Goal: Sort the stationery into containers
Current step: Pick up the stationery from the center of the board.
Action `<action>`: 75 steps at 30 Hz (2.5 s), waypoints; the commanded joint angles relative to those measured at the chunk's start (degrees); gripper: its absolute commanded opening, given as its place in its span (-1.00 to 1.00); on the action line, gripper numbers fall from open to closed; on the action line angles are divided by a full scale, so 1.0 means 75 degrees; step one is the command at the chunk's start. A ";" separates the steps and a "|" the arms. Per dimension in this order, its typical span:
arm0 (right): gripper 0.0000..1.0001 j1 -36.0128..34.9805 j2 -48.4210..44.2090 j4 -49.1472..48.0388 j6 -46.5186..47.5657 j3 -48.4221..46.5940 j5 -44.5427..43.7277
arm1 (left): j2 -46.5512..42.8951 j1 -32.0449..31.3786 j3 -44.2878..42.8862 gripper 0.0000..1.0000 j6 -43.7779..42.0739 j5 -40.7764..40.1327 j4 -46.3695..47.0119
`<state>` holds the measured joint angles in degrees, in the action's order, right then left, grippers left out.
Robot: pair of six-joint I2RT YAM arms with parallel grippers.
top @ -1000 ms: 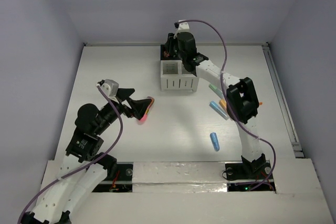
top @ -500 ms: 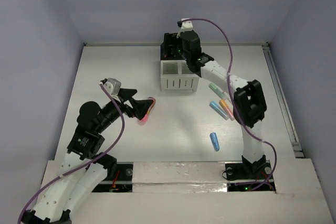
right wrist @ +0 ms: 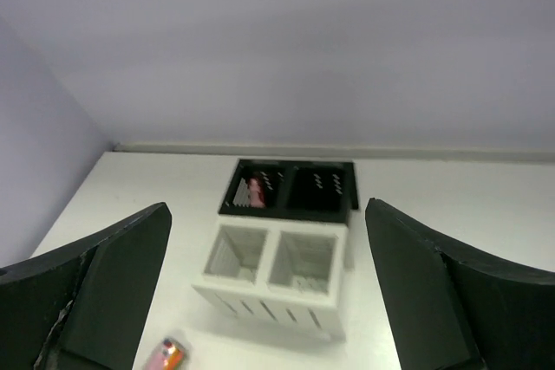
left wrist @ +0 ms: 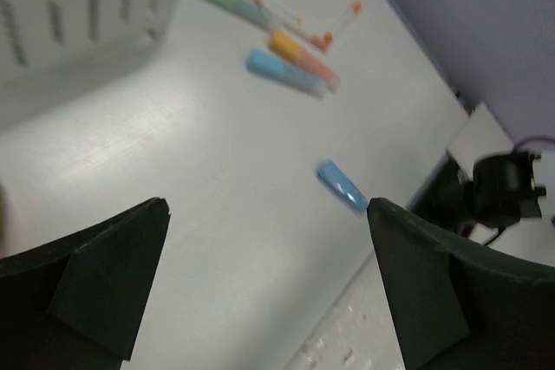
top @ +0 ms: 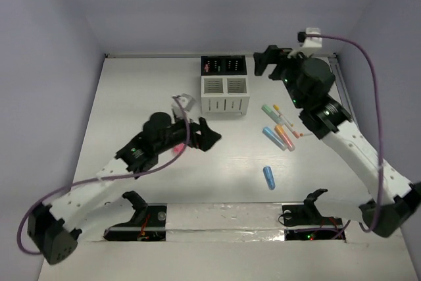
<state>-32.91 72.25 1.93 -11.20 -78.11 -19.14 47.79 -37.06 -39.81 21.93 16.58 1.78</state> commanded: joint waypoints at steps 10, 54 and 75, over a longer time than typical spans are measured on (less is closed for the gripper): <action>1.00 0.0028 -0.2484 0.3232 -0.0417 0.0548 -0.0648 | 0.4489 -0.4245 -0.2106 0.95 0.1633 -0.4060 -0.0049; 1.00 0.0028 -0.4418 0.3375 -0.0932 0.1777 0.1520 | 1.0644 -0.5817 -0.6411 0.00 0.2654 -0.6359 -0.2593; 1.00 0.0028 -0.5039 0.2906 -0.1260 0.2105 0.1298 | 0.8269 -0.4683 -0.6165 -0.90 0.0851 -0.7249 -0.1341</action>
<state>-32.69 37.23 28.47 -19.53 -62.22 -8.60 120.55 -76.64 -86.24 32.86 -34.54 -11.51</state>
